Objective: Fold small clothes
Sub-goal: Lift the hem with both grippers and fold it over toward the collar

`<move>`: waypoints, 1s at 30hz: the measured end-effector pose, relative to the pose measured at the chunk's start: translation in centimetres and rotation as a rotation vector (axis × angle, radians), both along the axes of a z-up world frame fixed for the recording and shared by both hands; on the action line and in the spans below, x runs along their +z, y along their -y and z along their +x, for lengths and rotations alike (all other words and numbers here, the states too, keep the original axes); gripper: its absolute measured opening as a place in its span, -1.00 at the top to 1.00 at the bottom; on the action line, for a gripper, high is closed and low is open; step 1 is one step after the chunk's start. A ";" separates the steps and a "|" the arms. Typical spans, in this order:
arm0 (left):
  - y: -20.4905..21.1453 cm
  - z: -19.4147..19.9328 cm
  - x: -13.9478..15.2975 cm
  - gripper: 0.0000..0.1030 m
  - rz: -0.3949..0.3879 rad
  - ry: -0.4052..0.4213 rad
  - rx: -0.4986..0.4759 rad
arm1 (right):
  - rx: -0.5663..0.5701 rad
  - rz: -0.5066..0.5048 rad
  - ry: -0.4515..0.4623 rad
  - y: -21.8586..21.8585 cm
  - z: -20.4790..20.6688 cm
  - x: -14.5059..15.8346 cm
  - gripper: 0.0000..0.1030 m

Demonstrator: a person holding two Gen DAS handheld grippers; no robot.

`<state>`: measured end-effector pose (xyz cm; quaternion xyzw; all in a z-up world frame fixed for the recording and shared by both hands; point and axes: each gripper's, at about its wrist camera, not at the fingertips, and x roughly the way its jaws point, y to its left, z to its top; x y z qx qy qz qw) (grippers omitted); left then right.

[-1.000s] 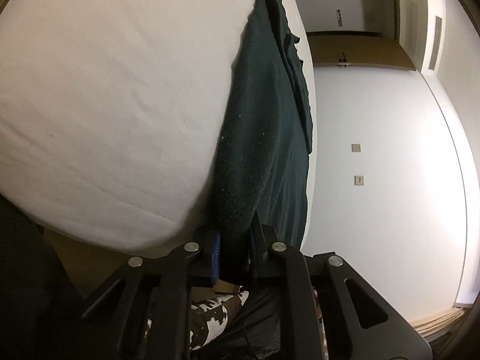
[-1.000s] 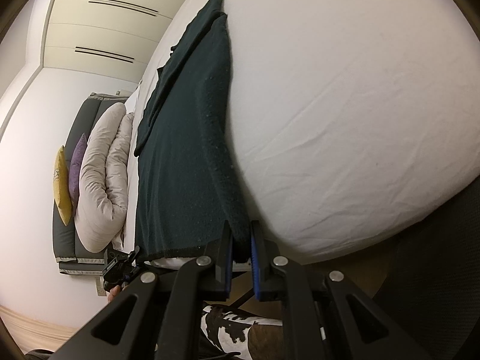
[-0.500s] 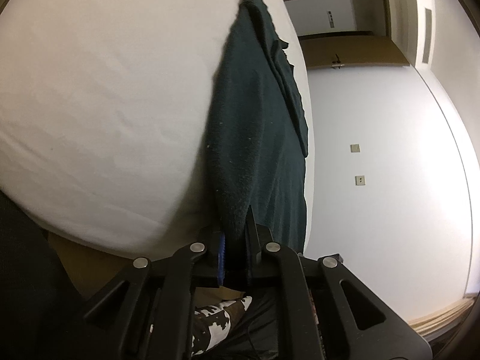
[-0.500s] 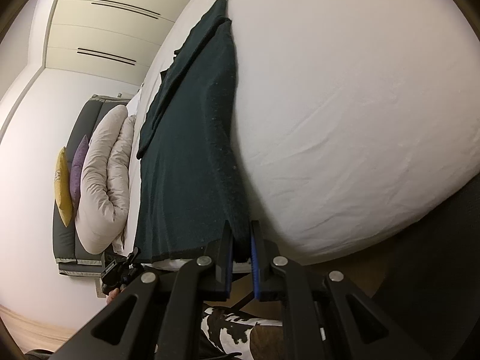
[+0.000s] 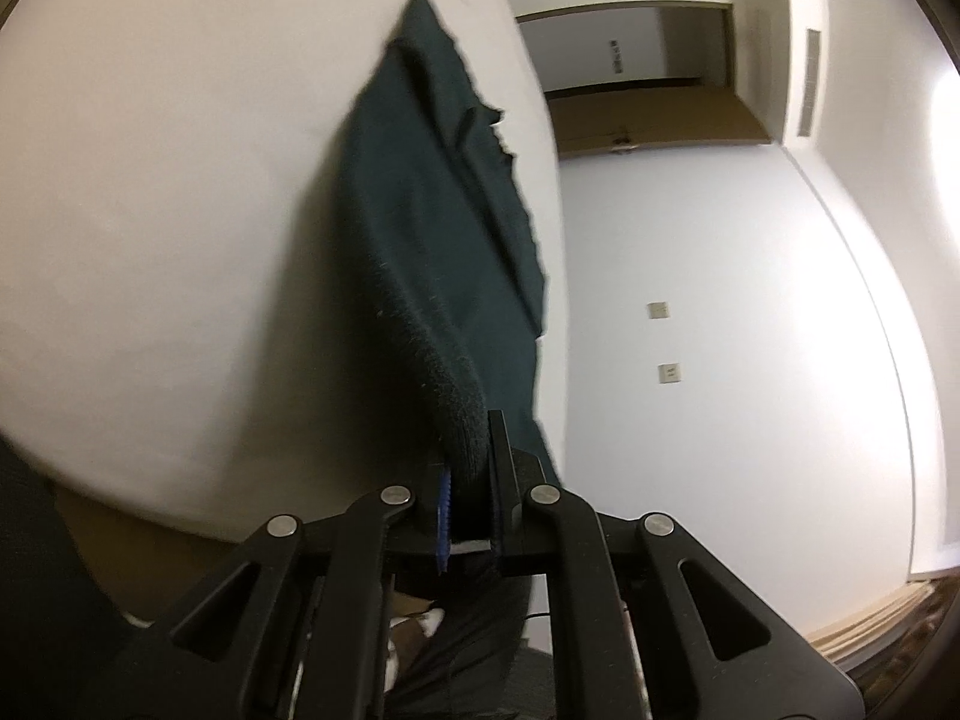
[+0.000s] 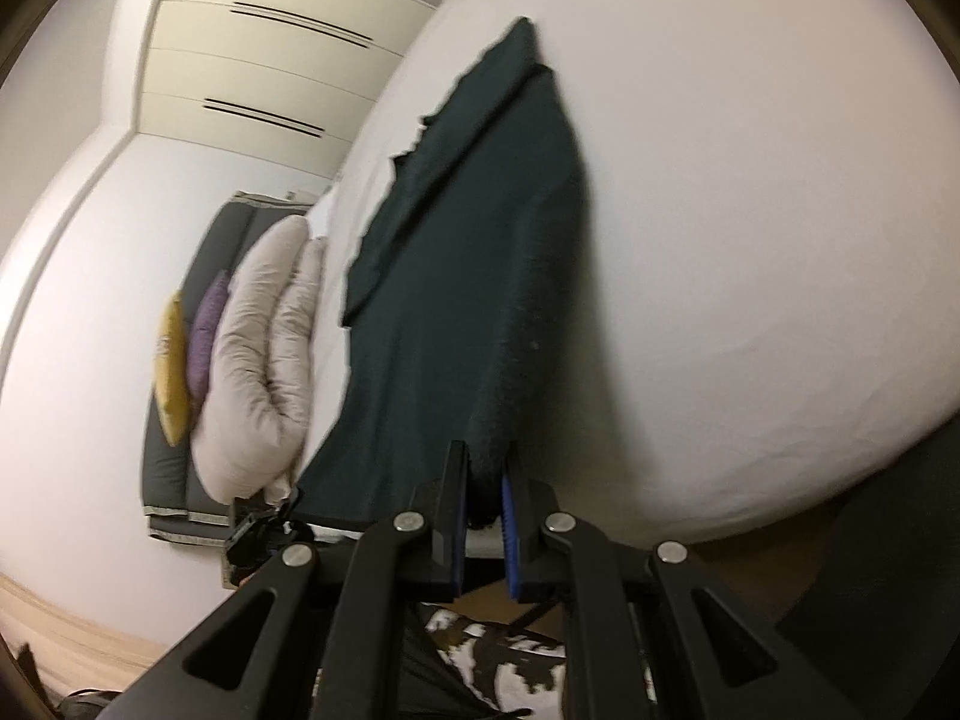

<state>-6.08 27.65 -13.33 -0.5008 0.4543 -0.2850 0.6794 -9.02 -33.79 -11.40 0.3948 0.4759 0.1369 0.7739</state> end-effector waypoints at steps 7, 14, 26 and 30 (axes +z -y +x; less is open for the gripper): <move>0.4 4.1 4.4 0.85 -0.046 0.073 0.024 | -0.033 0.067 0.087 -0.4 4.3 3.2 0.79; 1.0 10.6 6.7 0.85 -0.058 0.096 0.080 | -0.090 0.057 0.134 0.1 10.8 5.8 0.79; 2.6 27.6 5.1 0.85 0.005 0.028 0.156 | -0.246 0.039 0.074 4.4 25.5 3.7 0.79; 3.3 32.3 3.6 0.85 0.031 0.003 0.164 | -0.268 0.018 0.041 5.3 30.0 2.0 0.79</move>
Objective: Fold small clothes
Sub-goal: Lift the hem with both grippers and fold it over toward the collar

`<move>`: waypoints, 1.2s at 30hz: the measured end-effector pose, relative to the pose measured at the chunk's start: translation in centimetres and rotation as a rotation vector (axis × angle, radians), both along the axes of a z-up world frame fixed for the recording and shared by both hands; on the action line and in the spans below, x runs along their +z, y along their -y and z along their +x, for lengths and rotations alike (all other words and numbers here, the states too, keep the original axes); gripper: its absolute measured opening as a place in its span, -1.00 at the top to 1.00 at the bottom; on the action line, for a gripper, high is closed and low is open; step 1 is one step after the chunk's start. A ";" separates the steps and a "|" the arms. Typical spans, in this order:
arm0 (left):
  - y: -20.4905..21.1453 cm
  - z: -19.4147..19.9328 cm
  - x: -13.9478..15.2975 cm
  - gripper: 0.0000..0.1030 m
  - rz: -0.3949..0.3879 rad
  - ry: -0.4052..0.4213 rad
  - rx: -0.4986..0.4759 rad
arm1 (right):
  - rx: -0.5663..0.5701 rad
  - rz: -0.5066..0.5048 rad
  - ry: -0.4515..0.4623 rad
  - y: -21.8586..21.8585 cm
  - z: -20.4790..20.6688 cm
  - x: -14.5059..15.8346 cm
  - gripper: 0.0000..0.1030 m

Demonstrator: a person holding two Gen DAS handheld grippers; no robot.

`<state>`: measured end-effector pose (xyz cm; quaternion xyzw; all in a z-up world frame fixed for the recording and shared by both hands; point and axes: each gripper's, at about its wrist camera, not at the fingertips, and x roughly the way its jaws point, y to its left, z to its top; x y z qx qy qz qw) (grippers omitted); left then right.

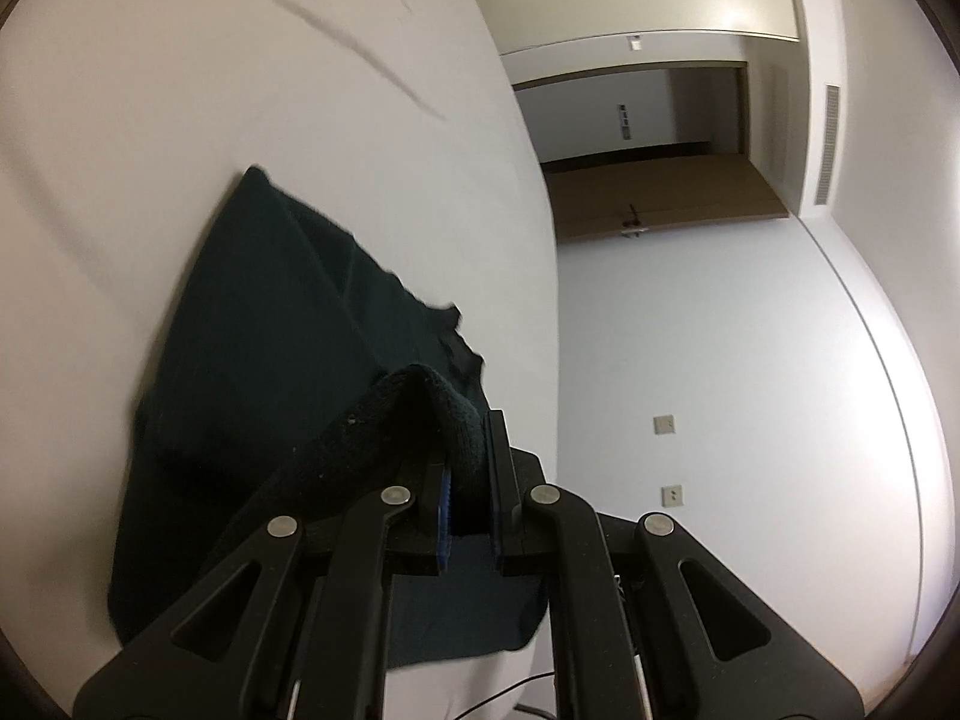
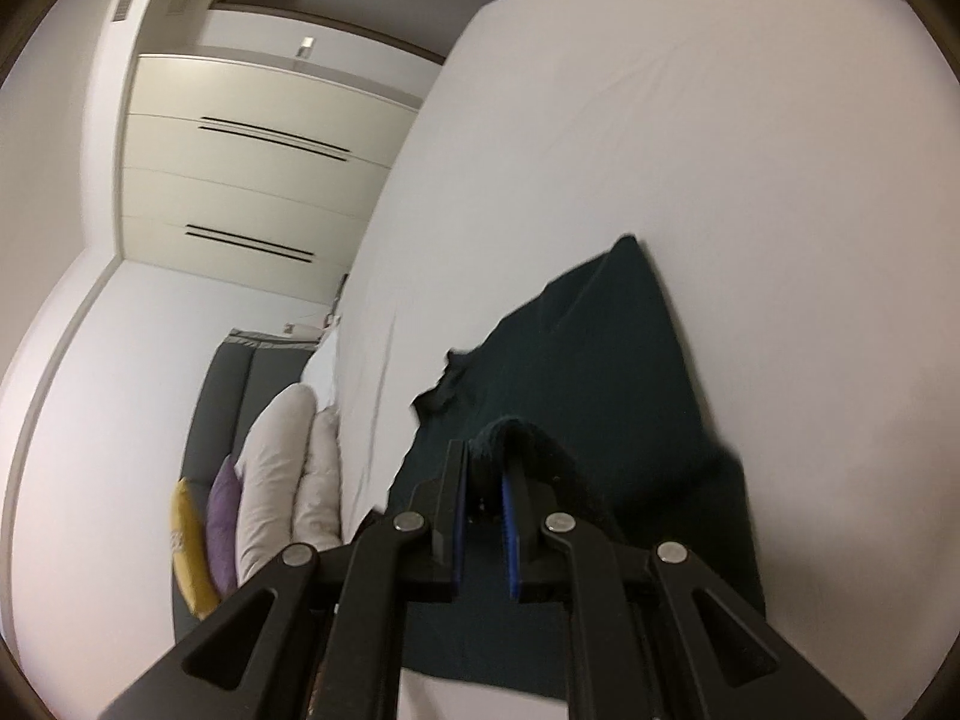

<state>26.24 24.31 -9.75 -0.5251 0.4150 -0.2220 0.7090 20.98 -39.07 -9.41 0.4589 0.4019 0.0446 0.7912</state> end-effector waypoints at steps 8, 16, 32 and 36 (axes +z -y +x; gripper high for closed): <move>0.4 6.0 -3.1 0.85 0.040 -0.060 0.025 | -0.031 -0.006 -0.052 1.4 6.5 -2.9 0.79; 1.0 9.3 -5.6 0.85 0.073 -0.095 0.034 | -0.049 -0.026 -0.079 2.6 9.5 -4.5 0.79; 4.4 15.1 -8.4 -0.47 0.002 -0.091 -0.001 | -0.182 -0.122 -0.059 5.9 9.9 -4.2 0.01; 3.4 15.3 -6.9 -0.86 0.008 -0.076 0.015 | -0.138 -0.189 0.006 4.9 9.3 -1.5 0.01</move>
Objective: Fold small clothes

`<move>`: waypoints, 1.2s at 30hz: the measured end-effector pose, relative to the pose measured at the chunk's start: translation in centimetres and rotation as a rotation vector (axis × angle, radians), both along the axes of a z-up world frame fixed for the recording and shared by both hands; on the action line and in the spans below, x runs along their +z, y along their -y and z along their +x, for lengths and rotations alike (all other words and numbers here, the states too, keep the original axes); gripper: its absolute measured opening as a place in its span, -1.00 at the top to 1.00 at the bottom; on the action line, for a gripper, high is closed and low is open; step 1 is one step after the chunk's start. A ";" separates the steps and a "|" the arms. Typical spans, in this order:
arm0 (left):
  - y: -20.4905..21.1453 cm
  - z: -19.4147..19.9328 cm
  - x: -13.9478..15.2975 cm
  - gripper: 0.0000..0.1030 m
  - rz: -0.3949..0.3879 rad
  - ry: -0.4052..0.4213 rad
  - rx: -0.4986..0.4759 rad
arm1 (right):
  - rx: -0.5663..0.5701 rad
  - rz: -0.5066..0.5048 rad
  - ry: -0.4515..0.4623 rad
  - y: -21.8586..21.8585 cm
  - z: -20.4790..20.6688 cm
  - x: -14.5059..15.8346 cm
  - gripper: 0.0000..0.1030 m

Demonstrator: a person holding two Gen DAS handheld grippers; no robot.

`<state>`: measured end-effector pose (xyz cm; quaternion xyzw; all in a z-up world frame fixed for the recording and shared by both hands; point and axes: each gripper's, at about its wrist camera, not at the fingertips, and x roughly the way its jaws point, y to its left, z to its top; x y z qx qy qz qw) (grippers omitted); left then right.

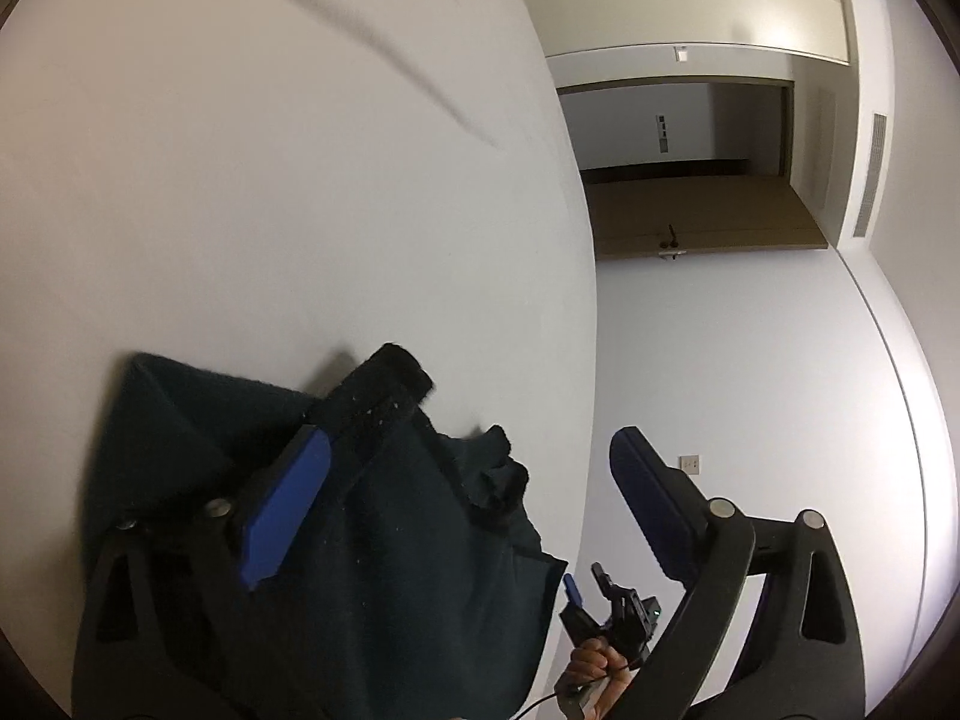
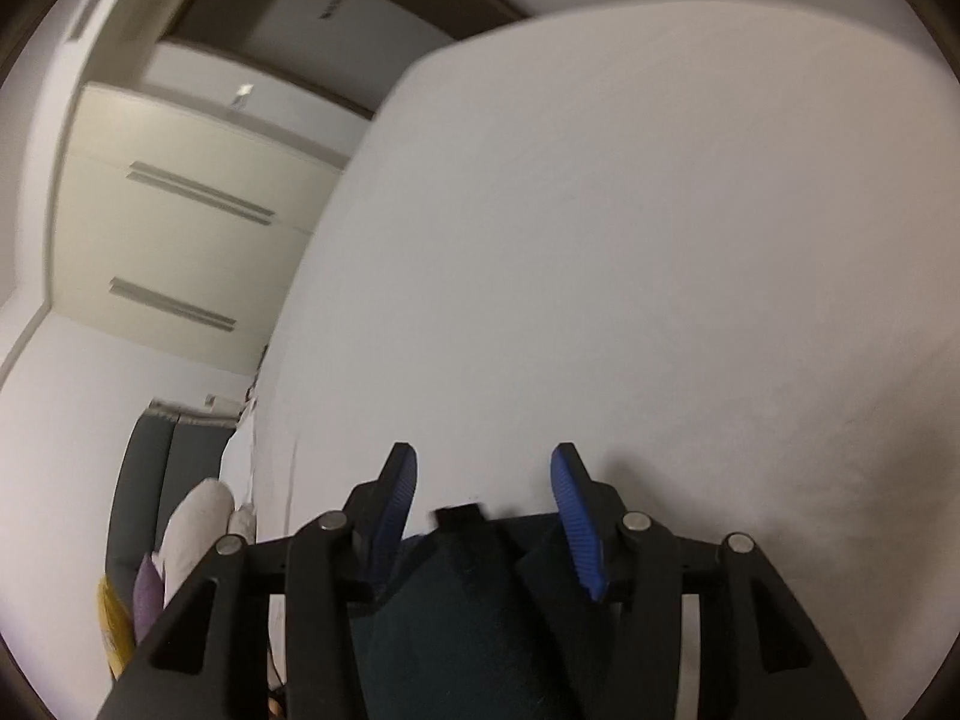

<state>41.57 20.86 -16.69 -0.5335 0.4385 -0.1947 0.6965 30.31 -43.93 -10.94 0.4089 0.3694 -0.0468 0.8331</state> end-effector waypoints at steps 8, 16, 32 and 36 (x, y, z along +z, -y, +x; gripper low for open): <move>-4.8 -3.3 3.3 -0.86 0.123 0.101 0.096 | 0.233 -0.228 0.021 -6.0 -1.8 2.9 0.01; 1.3 -6.5 7.0 -0.80 0.450 0.222 -0.118 | 0.399 -0.363 -0.002 -10.9 -3.0 2.0 0.01; 2.6 -3.6 1.6 0.27 0.536 0.065 -0.293 | 0.372 -0.297 -0.042 -10.5 -4.8 -0.9 0.01; 3.4 -3.3 1.2 0.27 0.641 0.034 -0.301 | 0.362 -0.312 -0.044 -10.0 -5.2 -1.1 0.01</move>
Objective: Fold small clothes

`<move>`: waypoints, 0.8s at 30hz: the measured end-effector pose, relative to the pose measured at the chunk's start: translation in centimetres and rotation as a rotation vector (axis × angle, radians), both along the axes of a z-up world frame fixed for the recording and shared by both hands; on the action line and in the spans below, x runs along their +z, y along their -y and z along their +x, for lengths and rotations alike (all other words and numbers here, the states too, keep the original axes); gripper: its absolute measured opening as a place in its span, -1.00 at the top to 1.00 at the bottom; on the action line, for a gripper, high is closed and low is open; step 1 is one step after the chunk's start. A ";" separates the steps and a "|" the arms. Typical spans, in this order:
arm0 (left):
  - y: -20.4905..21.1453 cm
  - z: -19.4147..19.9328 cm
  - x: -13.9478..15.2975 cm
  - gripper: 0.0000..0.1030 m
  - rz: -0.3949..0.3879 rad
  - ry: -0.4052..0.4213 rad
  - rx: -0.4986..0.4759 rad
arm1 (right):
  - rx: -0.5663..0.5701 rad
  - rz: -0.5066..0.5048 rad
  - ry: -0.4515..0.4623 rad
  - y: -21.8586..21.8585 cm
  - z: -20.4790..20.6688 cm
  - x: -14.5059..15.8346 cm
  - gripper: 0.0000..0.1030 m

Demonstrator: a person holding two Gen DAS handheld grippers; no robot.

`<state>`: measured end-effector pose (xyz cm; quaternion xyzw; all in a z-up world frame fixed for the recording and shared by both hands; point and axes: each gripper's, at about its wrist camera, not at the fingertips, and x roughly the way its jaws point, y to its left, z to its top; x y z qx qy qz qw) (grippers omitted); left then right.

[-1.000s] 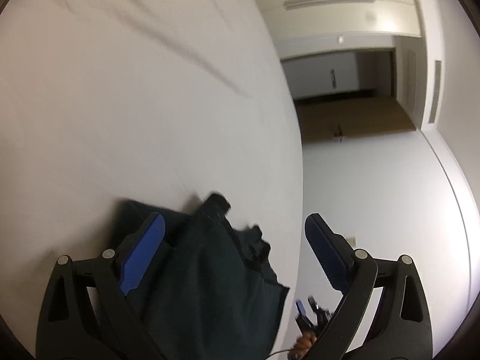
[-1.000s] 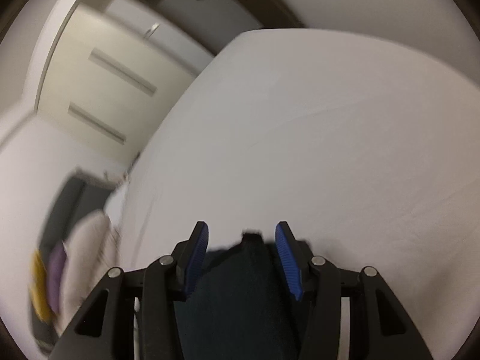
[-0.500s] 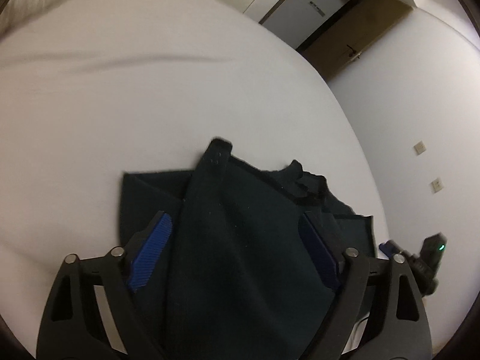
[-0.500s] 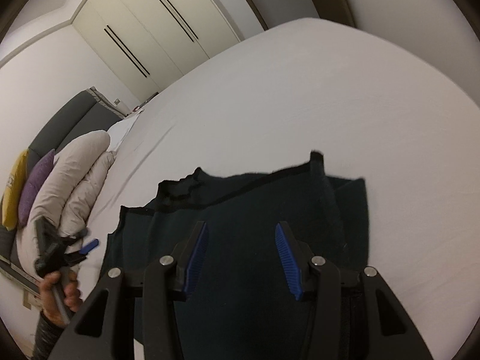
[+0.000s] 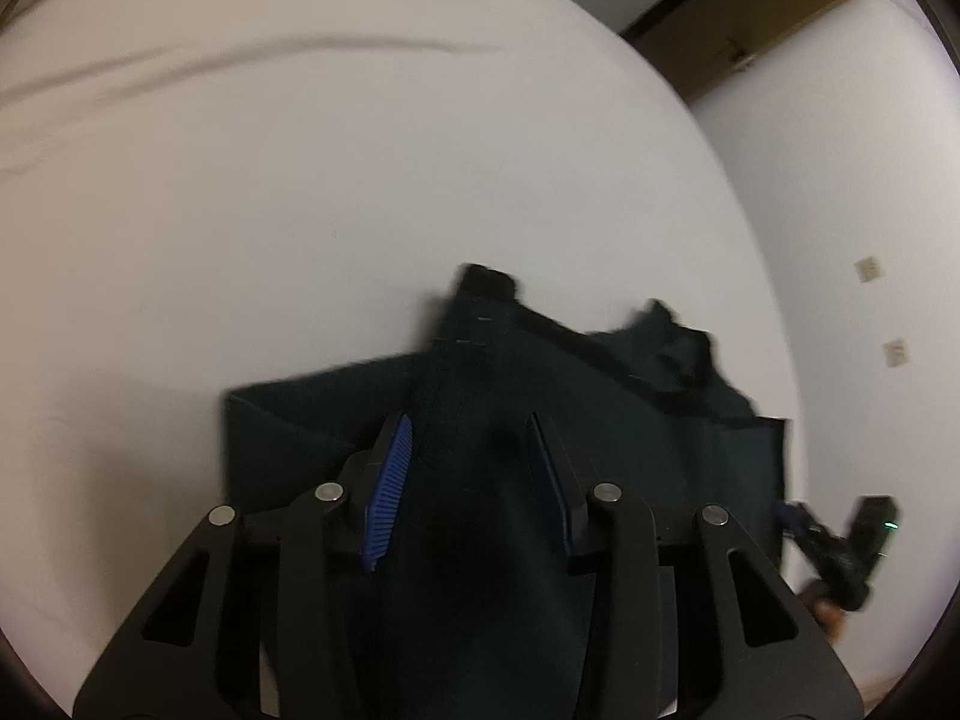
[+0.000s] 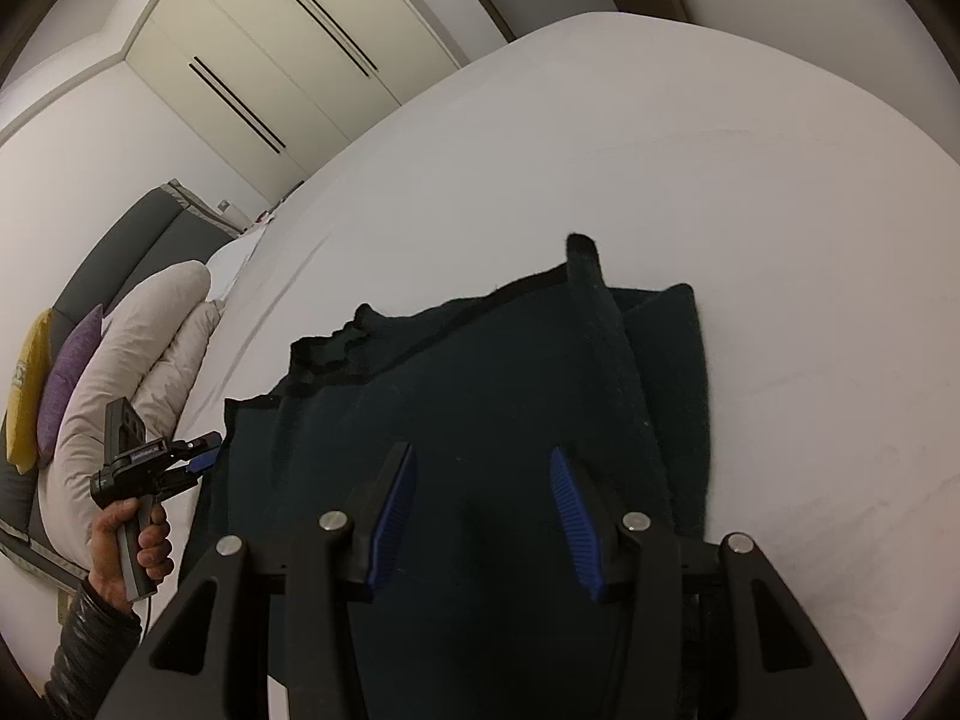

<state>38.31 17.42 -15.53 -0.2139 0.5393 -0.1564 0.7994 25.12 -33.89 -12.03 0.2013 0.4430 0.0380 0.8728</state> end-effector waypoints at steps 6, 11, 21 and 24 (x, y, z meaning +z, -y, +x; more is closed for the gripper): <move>-1.0 -0.2 0.2 0.09 -0.020 0.014 0.034 | -0.005 -0.029 0.023 0.3 -0.9 0.7 0.01; 0.7 -0.2 -0.1 0.29 -0.020 0.004 -0.034 | -0.007 -0.025 0.015 0.3 -1.2 0.5 0.02; -0.4 -1.7 -0.3 0.88 -0.015 0.032 -0.014 | -0.046 -0.018 -0.014 1.3 -1.4 -0.2 0.42; -1.8 -3.2 0.3 0.88 -0.039 0.055 0.027 | -0.036 -0.033 -0.020 1.1 -1.6 -0.4 0.43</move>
